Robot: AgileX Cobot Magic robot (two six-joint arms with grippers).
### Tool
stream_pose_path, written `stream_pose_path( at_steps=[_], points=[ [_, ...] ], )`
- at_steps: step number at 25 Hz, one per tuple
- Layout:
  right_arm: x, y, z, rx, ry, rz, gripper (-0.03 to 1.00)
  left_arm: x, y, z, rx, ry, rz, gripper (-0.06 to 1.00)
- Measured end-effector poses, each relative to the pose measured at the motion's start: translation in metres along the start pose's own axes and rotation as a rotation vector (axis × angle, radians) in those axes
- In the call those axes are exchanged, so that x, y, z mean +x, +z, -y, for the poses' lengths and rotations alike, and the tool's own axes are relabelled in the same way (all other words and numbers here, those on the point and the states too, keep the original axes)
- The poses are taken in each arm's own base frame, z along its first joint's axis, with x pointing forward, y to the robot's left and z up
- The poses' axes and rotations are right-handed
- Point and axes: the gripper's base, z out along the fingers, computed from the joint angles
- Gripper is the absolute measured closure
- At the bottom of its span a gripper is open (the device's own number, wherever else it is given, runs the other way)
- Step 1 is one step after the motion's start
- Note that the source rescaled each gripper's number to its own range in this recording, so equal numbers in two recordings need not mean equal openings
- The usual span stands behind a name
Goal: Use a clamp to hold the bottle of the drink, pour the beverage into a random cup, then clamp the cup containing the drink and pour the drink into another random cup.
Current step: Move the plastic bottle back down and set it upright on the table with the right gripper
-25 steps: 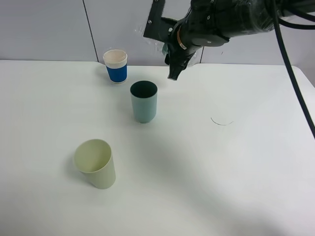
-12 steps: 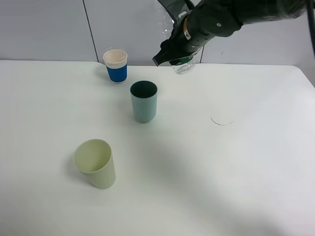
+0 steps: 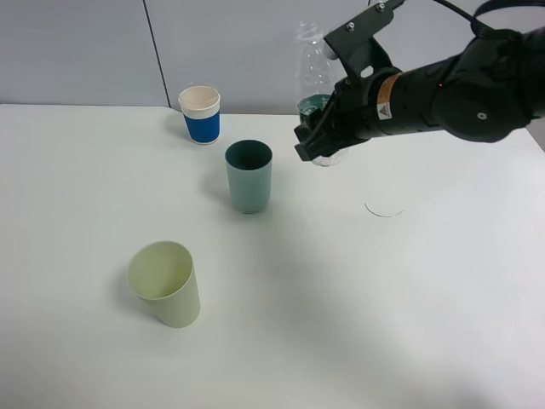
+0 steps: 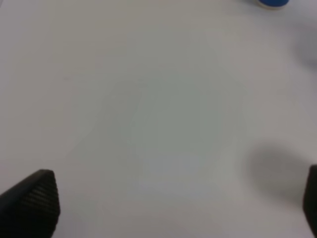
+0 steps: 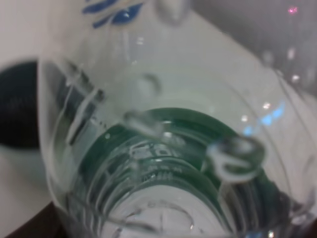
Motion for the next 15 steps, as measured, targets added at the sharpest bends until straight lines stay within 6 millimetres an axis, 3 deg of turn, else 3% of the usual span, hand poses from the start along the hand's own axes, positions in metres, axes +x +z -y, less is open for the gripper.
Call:
stream_pose_path(
  at_steps=[9, 15],
  points=[
    [0.057, -0.018, 0.022, 0.043, 0.079, 0.071, 0.96, 0.000, 0.000, 0.000, 0.000, 0.000, 0.000, -0.06],
    [0.068, -0.028, 0.040, 0.210, 0.190, 0.204, 0.96, 0.000, 0.000, 0.000, 0.000, 0.000, -0.001, -0.06]
  ],
)
